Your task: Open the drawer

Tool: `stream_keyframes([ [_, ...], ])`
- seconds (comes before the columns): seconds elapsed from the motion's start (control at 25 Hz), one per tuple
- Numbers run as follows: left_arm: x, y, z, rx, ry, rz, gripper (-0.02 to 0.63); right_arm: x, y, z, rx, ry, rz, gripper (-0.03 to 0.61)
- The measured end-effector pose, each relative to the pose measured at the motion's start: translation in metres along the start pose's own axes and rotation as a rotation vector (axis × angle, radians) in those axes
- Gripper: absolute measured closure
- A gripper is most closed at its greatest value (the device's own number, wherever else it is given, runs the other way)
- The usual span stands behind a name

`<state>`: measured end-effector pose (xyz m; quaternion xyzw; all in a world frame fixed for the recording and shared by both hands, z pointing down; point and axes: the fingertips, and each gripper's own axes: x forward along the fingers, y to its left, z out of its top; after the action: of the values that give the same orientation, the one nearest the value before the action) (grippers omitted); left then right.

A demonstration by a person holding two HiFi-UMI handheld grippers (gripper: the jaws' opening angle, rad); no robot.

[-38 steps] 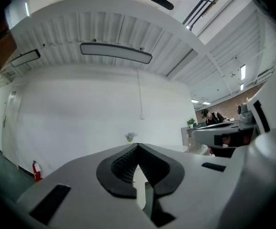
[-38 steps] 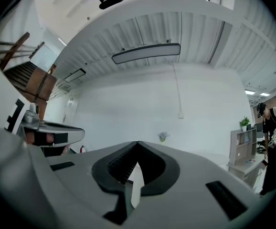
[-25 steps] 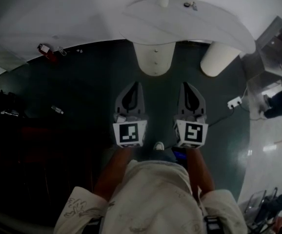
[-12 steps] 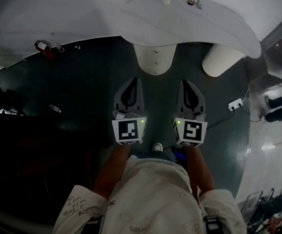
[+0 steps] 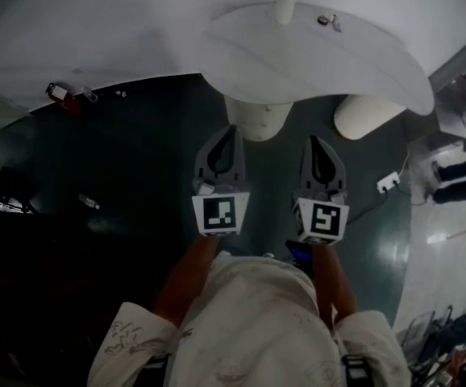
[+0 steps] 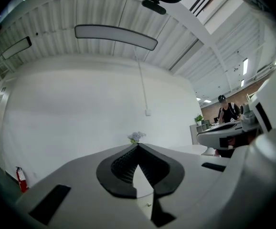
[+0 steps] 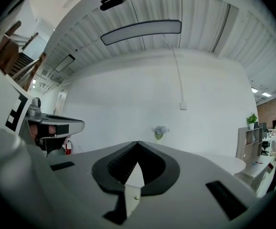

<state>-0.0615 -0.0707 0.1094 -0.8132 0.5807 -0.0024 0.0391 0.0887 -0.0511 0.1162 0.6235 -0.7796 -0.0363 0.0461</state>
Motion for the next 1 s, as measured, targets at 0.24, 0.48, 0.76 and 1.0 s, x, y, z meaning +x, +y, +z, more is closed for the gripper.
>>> stream_keyframes([
  [0.24,0.039,0.050,-0.011,-0.032,0.006,-0.023,0.612,0.056,0.024,-0.001,-0.020,0.013,-0.027,0.574],
  [0.48,0.069,0.069,-0.037,-0.036,0.036,-0.041,0.612,0.094,0.035,-0.019,-0.025,0.039,-0.025,0.574],
  [0.76,0.091,0.054,-0.081,-0.044,0.074,-0.039,0.612,0.120,0.036,-0.079,-0.019,0.093,0.017,0.574],
  [1.0,0.109,0.041,-0.133,-0.055,0.122,-0.032,0.612,0.145,0.034,-0.150,-0.020,0.161,0.045,0.574],
])
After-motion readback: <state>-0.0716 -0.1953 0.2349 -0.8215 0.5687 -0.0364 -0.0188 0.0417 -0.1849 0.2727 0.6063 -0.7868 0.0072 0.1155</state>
